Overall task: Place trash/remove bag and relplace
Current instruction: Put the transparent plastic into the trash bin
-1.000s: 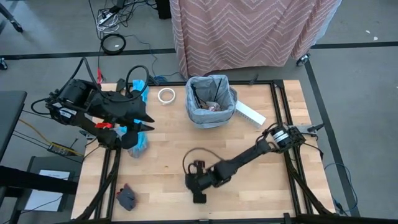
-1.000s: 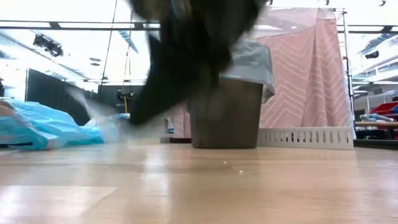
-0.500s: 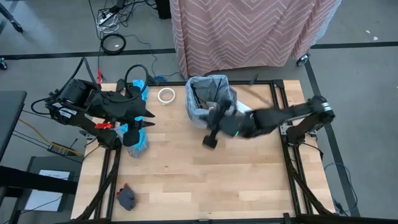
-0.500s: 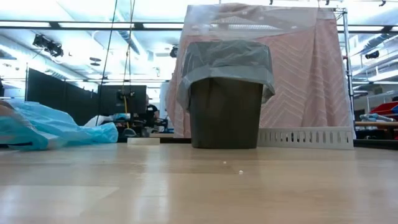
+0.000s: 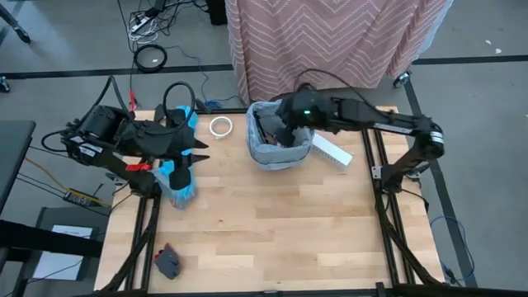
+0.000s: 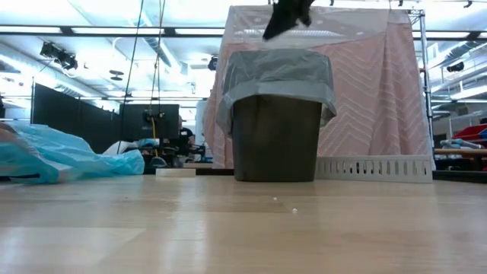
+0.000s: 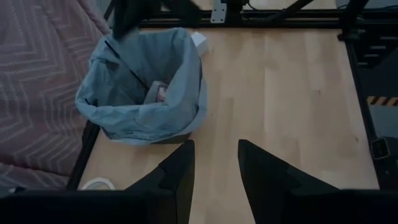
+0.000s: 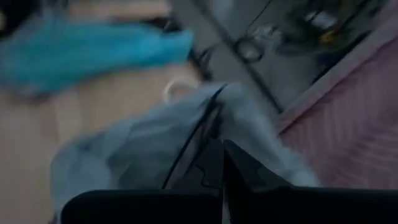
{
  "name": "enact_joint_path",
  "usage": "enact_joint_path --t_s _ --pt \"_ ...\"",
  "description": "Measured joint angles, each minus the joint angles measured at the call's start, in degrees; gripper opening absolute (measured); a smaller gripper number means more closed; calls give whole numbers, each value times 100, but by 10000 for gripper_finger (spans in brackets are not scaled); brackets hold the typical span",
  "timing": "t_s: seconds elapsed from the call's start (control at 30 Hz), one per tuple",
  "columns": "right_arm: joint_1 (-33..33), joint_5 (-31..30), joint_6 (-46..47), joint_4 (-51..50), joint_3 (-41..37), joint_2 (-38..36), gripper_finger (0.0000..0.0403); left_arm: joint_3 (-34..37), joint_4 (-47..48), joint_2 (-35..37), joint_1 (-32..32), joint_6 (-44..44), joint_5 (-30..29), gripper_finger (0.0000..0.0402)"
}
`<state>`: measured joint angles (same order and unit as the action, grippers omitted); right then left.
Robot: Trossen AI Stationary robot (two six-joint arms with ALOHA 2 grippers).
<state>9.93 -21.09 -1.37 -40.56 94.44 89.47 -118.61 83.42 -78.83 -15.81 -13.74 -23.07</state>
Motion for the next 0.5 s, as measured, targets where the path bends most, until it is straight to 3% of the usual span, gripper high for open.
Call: enact_joint_path --t_s 0.27,0.5 --pt "151 752 -522 -329 -3 516 10 0 5 -221 4 -149 -133 131" --pt "144 1028 -646 -574 -1 484 114 0 -38 -535 4 -151 -364 131"
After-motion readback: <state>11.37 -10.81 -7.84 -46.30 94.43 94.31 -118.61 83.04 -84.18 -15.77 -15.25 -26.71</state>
